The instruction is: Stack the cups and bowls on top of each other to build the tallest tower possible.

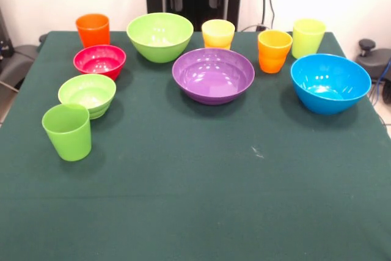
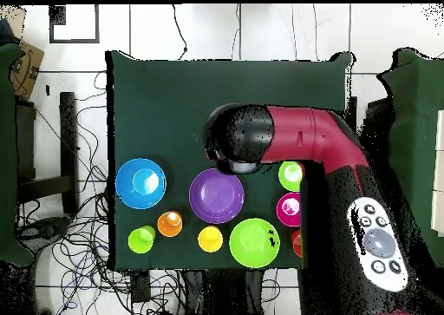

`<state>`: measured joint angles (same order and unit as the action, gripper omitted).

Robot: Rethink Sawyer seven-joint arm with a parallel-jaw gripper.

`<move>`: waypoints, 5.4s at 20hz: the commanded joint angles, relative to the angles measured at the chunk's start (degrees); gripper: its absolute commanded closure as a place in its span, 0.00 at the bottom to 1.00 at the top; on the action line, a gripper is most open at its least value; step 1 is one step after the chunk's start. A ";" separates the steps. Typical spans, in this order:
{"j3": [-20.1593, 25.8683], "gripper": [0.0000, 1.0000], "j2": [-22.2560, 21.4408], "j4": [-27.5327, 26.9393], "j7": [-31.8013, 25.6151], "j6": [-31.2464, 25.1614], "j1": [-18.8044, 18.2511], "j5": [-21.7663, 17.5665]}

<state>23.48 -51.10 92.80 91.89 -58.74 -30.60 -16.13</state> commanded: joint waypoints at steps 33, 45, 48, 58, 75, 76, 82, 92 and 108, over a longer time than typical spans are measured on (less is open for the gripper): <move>0.87 0.00 8.79 8.00 4.24 18.43 6.34 -13.28; -1.54 0.00 4.99 9.02 2.05 15.75 5.44 -11.38; -0.20 0.00 4.16 9.29 0.08 14.17 3.58 -9.54; 2.99 0.00 0.75 11.35 -1.77 13.92 0.23 -6.92; 11.89 0.00 5.14 6.66 -21.76 5.11 -4.50 -14.29; 12.40 0.00 5.55 6.43 -23.16 4.42 -4.83 -15.15; 15.28 0.00 7.72 6.13 -26.36 1.33 -6.58 -17.13; 16.59 0.00 10.79 2.03 -30.56 -3.13 -6.02 -22.04; 19.56 0.00 11.73 -6.38 -28.54 -6.42 -6.00 -20.26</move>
<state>40.74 -42.15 93.66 79.83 -58.46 -37.63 -34.04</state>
